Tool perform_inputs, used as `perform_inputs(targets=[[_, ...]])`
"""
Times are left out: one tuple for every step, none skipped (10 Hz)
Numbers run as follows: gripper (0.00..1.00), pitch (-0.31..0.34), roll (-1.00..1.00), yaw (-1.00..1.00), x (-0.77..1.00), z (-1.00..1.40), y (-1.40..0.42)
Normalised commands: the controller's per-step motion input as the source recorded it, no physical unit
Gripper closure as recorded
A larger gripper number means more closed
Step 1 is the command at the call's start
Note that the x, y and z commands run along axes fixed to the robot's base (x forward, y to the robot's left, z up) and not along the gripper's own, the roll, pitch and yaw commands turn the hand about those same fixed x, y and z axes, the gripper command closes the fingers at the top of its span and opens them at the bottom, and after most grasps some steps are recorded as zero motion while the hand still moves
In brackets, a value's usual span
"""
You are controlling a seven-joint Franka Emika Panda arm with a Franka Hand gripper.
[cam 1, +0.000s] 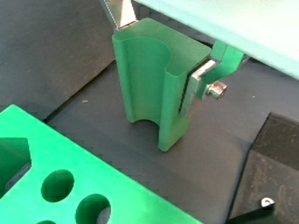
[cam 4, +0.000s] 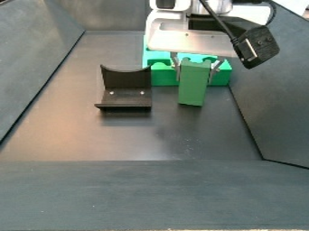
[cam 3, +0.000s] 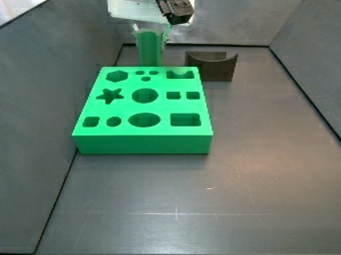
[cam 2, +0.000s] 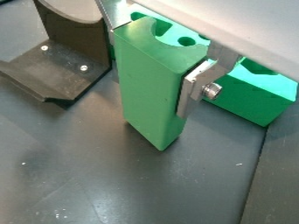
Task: Pick up the arch object. Move up. Rotate the arch object. Move to above the board. Insert the arch object.
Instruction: Move up, then rotate the arch object.
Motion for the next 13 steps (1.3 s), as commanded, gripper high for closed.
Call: perform_inputs(targets=[[1.0,0.0,0.0,0.0,0.0,0.83,0.0],[1.0,0.029,-0.01,0.03,-0.02,0.77,-0.07],[1.0,0.032,-0.02,0.03,-0.03,0.67,-0.06],[1.0,0.022,-0.02,0.04,-0.02,0.48,-0.04],[1.0,0.021,-0.03,0.04,-0.02,0.32,-0.03],[1.0,0.0,0.0,0.0,0.0,1.0,-0.27],[1.0,0.007,0.0,0.0,0.0,1.0,-0.27],[1.0,0.012,0.0,0.01,0.0,1.0,-0.24],[1.0,0.019,-0.01,0.02,-0.01,1.0,-0.2],[1.0,0.03,-0.03,0.02,0.0,1.0,-0.18],[1.0,0.041,-0.04,0.02,0.0,1.0,-0.16],[1.0,0.048,-0.05,0.03,0.0,0.99,-0.14],[1.0,0.061,-0.06,0.03,0.01,0.77,-0.08]])
